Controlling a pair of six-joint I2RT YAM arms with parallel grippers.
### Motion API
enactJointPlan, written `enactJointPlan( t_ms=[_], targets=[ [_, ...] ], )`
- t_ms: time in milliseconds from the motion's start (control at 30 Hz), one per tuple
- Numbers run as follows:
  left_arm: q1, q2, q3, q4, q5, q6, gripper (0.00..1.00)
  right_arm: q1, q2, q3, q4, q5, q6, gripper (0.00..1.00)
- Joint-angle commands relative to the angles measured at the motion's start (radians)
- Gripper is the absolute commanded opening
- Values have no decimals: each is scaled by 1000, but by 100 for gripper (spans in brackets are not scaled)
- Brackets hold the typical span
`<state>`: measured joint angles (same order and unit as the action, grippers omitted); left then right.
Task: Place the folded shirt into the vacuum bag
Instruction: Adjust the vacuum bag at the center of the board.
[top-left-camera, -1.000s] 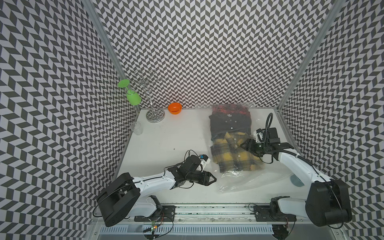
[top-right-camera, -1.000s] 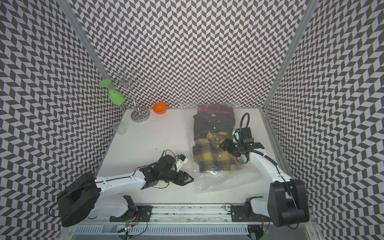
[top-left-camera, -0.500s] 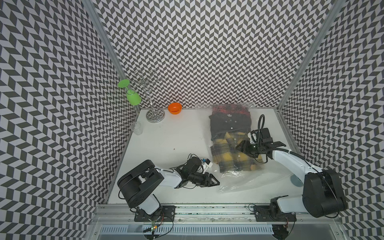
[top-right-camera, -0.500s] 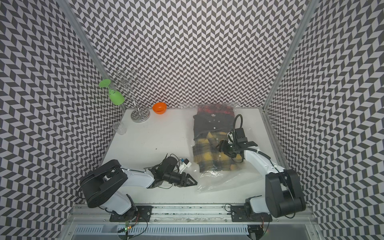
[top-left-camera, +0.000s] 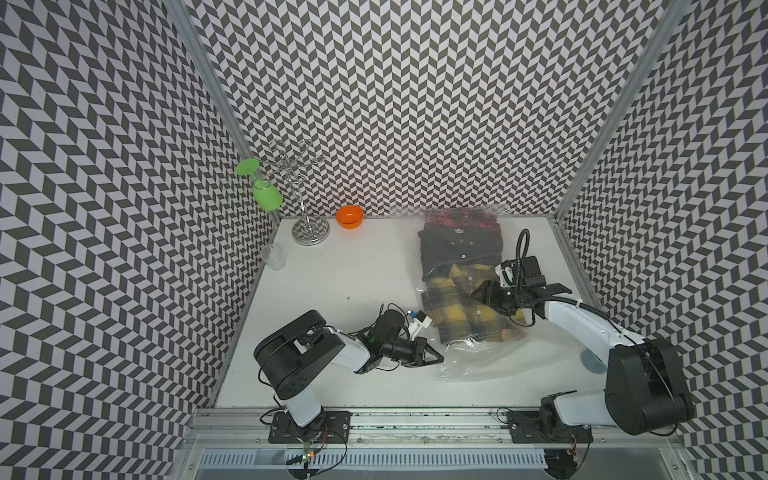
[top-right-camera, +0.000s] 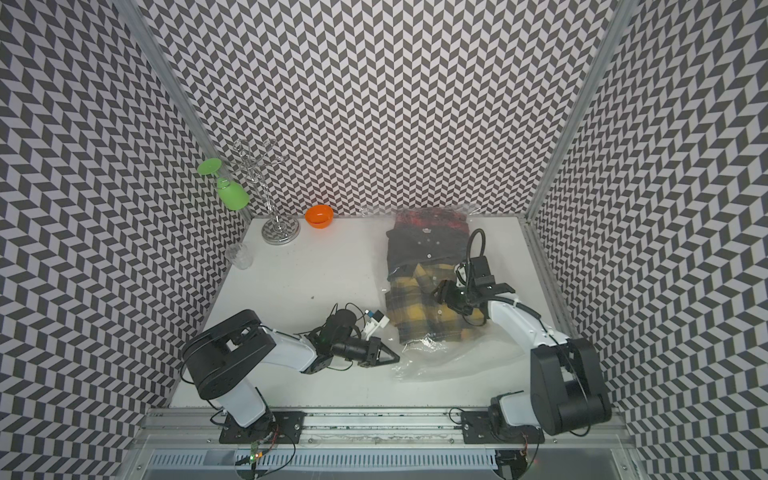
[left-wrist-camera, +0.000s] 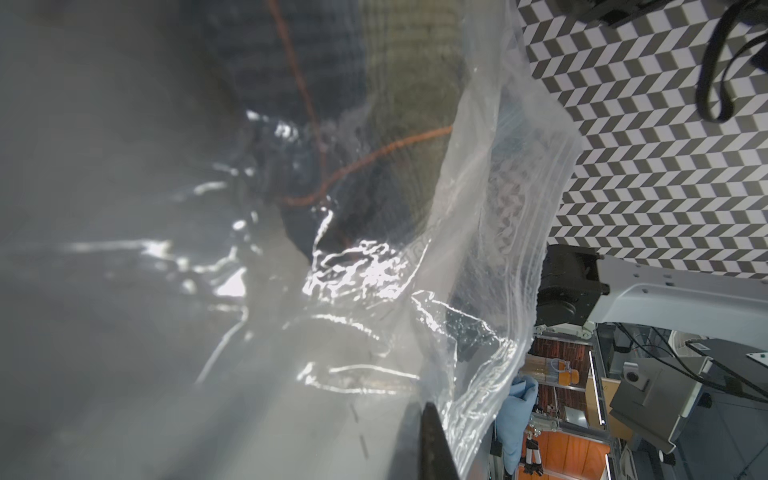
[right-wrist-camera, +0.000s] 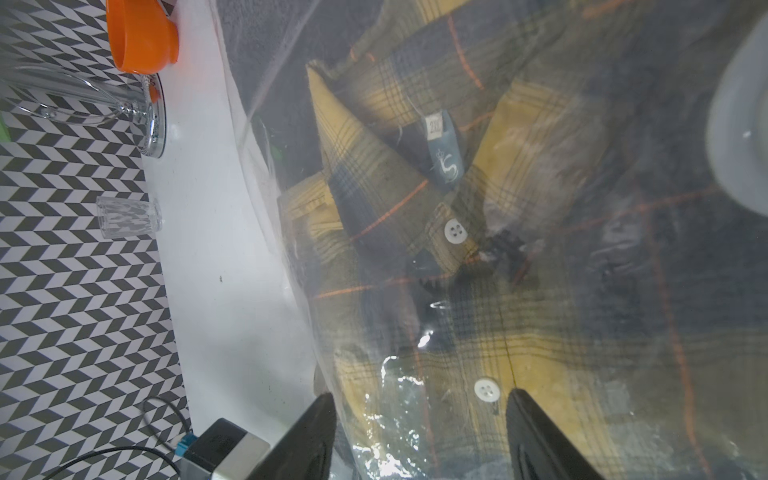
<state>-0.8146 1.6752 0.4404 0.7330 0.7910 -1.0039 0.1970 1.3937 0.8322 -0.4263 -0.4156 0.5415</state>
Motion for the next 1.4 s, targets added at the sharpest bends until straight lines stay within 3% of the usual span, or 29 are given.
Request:
enactJointPlan(
  t_ms=[0,100,200,367,500,767,967,1200,1367],
  targets=[
    [72,-114,-46,53,-8,-35,0,-16,-21,59,-18,-31,-24,66],
    [129,-298,-26,-69,-45,-55,0,-19,-51,165,-87,-31,-48,66],
    [161,-439,113,-353,-131,38,0,-39,-78,294,-156,-10,-71,67],
    [409,-497,293,-652,-93,174,0,-101,-115,391,-207,43,-96,69],
    [525,-473,278,-735,-1,255,0,-116,-133,321,-269,6,-127,72],
    [649,-500,164,-701,22,278,0,-114,-286,-35,-338,-63,-115,79],
    [661,-493,164,-658,37,252,0,-112,-358,-258,-338,-89,-43,79],
    [662,-520,156,-671,29,264,0,-82,-382,-375,-325,-68,-2,77],
    [663,-522,170,-678,33,261,0,-82,-356,-446,-203,-179,50,69]
  ],
)
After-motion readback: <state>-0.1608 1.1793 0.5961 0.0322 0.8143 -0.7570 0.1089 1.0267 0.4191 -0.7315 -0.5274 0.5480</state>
